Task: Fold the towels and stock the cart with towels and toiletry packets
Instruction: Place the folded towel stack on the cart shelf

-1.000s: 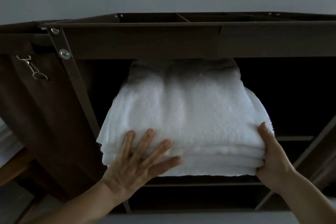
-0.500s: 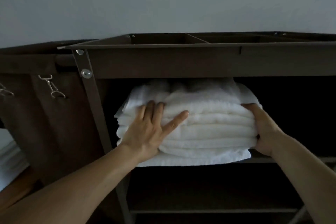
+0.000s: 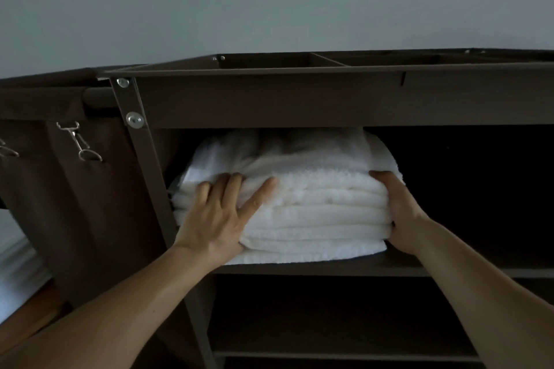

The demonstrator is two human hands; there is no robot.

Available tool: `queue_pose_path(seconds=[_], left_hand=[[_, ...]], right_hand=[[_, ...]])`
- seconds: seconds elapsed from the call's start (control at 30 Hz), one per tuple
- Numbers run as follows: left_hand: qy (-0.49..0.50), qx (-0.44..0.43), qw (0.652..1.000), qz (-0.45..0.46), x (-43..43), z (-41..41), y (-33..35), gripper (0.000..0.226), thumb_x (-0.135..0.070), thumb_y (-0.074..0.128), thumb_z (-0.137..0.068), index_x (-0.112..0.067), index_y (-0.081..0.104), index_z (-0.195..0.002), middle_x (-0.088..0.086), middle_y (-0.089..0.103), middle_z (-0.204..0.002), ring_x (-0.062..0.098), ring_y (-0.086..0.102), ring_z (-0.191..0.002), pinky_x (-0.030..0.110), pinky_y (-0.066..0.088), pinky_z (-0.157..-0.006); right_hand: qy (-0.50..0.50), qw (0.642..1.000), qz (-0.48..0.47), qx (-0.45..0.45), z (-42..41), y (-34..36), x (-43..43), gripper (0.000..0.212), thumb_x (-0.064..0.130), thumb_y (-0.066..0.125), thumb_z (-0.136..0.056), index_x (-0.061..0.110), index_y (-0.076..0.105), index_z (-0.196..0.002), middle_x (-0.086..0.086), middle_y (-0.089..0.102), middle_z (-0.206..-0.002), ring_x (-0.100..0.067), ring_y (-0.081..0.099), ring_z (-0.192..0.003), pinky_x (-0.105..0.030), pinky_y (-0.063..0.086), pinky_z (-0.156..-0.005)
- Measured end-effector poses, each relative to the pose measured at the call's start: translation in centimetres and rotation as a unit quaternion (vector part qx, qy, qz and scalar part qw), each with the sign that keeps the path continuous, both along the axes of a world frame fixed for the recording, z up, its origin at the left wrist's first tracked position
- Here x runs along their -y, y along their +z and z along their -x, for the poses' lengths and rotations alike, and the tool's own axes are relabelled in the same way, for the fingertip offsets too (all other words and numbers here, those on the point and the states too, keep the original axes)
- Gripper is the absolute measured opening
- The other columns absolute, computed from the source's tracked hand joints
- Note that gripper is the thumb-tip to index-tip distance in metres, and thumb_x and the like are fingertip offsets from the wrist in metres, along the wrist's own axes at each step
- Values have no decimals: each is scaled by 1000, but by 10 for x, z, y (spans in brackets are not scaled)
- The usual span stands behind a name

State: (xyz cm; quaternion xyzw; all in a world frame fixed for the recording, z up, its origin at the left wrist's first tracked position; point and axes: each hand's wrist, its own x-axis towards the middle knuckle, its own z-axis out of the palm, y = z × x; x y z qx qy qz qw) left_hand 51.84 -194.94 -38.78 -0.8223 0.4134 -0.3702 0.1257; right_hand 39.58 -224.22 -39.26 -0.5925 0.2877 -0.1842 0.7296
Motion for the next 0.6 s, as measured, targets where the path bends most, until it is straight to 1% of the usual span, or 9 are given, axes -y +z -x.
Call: queue_pose_path(seconds=[0.1, 0.17, 0.2, 0.27, 0.37, 0.4, 0.47, 0.53, 0.6], left_hand=[[16, -38, 999, 13, -7, -6, 14, 140, -74, 77, -43, -8, 24, -154, 23, 52, -119, 36, 55, -96, 48, 38, -82], [47, -72, 996, 8, -11, -8, 16, 132, -79, 73, -42, -2, 39, -143, 22, 50, -127, 39, 52, -114, 56, 39, -95], [66, -91, 994, 10, -13, -8, 16, 127, -81, 70, -44, -3, 41, -139, 24, 46, -136, 43, 45, -128, 60, 33, -104], [117, -120, 986, 1, -14, -6, 14, 123, -85, 64, -50, -6, 36, -140, 30, 34, -149, 48, 28, -142, 60, 21, -114], [170, -99, 980, -30, -10, -2, 15, 123, -88, 60, -56, -1, 32, -139, 32, 41, -142, 47, 44, -129, 58, 23, -114], [179, -88, 979, -41, -9, -1, 17, 122, -87, 60, -58, 0, 30, -138, 30, 44, -138, 45, 47, -125, 57, 24, -113], [192, -81, 977, -53, -10, 0, 21, 123, -87, 58, -62, 1, 22, -140, 27, 44, -137, 42, 46, -124, 58, 22, -114], [213, -95, 970, -64, -10, 5, 26, 124, -85, 57, -67, 2, 14, -145, 29, 39, -141, 43, 41, -129, 61, 17, -115], [219, -99, 968, -77, -9, 14, 34, 119, -76, 56, -76, 4, 7, -149, 32, 30, -147, 46, 33, -136, 63, 14, -115]], right_hand=[[0, 1000, 8, -14, 1, 5, -2, 67, 67, 77, -56, 25, 74, -108, -9, 76, -100, -34, 72, -94, -55, 55, -91], [-37, 998, 12, -44, 2, 1, -9, 69, 73, 74, -57, 23, 74, -105, -8, 76, -95, -32, 72, -91, -48, 56, -87], [-56, 997, 18, -55, 3, -2, -13, 71, 75, 71, -60, 22, 72, -108, -8, 75, -97, -30, 71, -91, -44, 56, -84], [-70, 995, 24, -68, 4, 1, -21, 76, 75, 69, -65, 21, 67, -117, -8, 72, -102, -28, 69, -92, -40, 54, -79], [-107, 990, 73, -63, 9, 16, -27, 81, 71, 67, -73, 26, 51, -138, -2, 64, -109, -23, 63, -95, -33, 47, -71], [-130, 983, 122, -50, 11, 20, -30, 81, 67, 65, -79, 32, 39, -147, -1, 60, -120, -23, 60, -102, -32, 43, -72], [-146, 964, 220, -20, 15, 23, -39, 74, 58, 58, -90, 47, 19, -152, 0, 42, -150, -29, 50, -126, -35, 39, -84], [-106, 960, 257, -41, 18, 25, -48, 66, 57, 47, -97, 51, 10, -152, -1, 34, -158, -34, 45, -134, -39, 39, -88], [-69, 968, 220, -99, 24, 33, -50, 67, 59, 42, -99, 46, 6, -154, -3, 33, -159, -36, 43, -136, -44, 39, -89]])
